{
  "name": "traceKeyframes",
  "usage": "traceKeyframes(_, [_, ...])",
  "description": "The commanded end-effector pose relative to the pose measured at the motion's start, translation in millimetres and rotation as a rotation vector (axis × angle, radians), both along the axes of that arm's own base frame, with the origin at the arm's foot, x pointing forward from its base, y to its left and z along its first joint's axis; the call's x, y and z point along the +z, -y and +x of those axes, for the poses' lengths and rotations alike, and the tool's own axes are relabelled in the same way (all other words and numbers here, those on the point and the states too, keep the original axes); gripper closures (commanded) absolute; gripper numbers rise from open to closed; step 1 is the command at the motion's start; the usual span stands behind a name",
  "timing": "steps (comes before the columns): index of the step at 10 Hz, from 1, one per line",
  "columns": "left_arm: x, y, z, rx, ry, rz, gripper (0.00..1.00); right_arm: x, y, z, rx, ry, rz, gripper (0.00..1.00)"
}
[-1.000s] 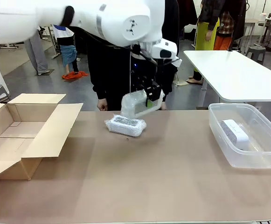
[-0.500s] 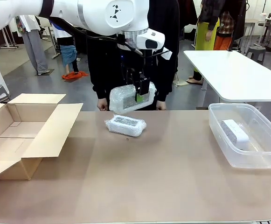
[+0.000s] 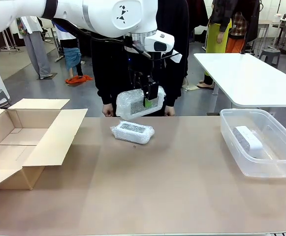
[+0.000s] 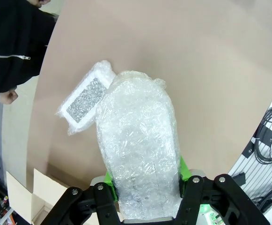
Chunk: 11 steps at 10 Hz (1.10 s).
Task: Separate and place wrapped and unwrapped clocks.
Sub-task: Pick up the Digital clock indicated by the person, then if the picked Digital clock is wrapped, place it in the Package Box ; if not, place it in the Organizing box.
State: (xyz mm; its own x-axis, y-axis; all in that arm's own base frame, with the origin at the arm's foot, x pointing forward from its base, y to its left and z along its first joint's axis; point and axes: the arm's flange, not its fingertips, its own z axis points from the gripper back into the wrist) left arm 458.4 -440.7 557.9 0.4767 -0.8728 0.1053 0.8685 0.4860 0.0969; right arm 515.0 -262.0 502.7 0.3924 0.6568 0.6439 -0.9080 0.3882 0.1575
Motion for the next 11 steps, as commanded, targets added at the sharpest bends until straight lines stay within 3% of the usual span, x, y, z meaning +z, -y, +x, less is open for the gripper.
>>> traceKeyframes(1, [3.0, -0.4, -0.8, 0.006, 0.004, -0.001, 0.87, -1.4, -1.0, -0.5, 0.009, 0.003, -0.001, 0.00])
traceKeyframes(11, [3.0, -0.4, -0.8, 0.006, 0.004, -0.001, 0.87, -1.4, -1.0, -0.5, 0.009, 0.003, -0.001, 0.00])
